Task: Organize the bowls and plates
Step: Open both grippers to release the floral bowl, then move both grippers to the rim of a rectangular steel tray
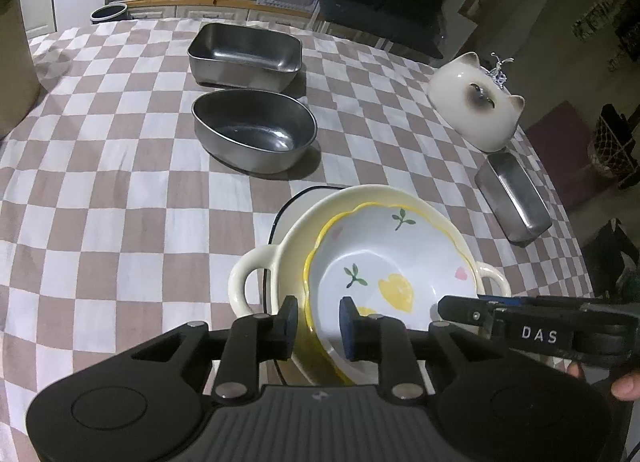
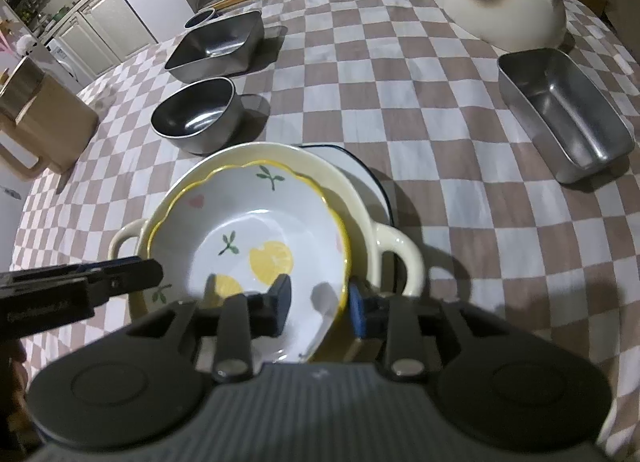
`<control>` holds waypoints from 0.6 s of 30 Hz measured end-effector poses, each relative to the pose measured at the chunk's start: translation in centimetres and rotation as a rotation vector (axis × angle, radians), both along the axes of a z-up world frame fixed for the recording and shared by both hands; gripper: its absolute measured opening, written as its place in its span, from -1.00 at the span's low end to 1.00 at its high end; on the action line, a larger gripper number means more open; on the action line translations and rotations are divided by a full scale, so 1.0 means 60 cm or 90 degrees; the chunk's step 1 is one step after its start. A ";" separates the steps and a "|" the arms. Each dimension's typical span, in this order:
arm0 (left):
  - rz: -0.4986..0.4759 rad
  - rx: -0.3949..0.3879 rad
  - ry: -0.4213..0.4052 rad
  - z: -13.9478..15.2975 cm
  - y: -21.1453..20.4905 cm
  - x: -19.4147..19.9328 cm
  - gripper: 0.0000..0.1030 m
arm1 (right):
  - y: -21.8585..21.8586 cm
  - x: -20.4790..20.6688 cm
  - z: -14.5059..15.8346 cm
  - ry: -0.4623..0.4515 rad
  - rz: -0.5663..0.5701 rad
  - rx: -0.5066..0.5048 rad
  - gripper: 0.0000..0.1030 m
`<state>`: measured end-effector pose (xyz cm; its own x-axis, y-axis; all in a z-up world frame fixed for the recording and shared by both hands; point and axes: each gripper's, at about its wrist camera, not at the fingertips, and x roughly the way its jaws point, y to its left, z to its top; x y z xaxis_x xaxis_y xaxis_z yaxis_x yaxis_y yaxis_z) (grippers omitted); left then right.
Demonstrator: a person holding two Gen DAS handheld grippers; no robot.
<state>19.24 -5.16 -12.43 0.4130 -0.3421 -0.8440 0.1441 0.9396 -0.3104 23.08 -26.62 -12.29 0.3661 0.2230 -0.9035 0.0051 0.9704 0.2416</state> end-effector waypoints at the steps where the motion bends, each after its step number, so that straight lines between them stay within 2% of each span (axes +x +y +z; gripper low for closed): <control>1: 0.000 0.000 -0.001 0.001 0.001 -0.002 -0.51 | -0.001 -0.002 0.002 -0.002 0.000 0.001 -0.18; 2: 0.001 -0.002 -0.002 0.002 0.003 -0.004 -0.51 | -0.002 -0.005 0.005 -0.009 0.001 0.001 -0.13; 4: 0.002 0.000 -0.004 0.006 0.005 -0.007 -0.48 | -0.003 -0.012 0.016 -0.034 0.002 0.004 0.12; 5: 0.002 0.001 -0.006 0.008 0.006 -0.009 -0.41 | -0.004 -0.014 0.021 -0.043 0.002 0.009 0.18; 10: -0.001 -0.002 -0.016 0.018 0.008 -0.014 -0.21 | -0.008 -0.024 0.031 -0.059 0.003 0.004 0.26; 12: -0.002 -0.006 -0.026 0.024 0.008 -0.017 0.04 | -0.010 -0.026 0.033 -0.061 0.005 0.001 0.31; 13: -0.002 -0.010 -0.032 0.028 0.009 -0.019 0.13 | -0.010 -0.028 0.036 -0.064 0.005 -0.001 0.38; 15: -0.001 -0.018 -0.048 0.038 0.011 -0.020 0.46 | -0.008 -0.029 0.040 -0.074 0.001 -0.005 0.55; 16: 0.000 -0.017 -0.057 0.043 0.012 -0.020 0.50 | -0.008 -0.030 0.043 -0.080 -0.001 -0.006 0.65; 18: 0.000 -0.008 -0.080 0.054 0.014 -0.019 0.64 | -0.005 -0.029 0.048 -0.100 -0.002 -0.006 0.73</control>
<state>18.08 -4.33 -9.19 0.5150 -0.3528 -0.7812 0.1821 0.9356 -0.3024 21.33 -26.93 -9.40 0.5045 0.2126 -0.8368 -0.0286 0.9728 0.2299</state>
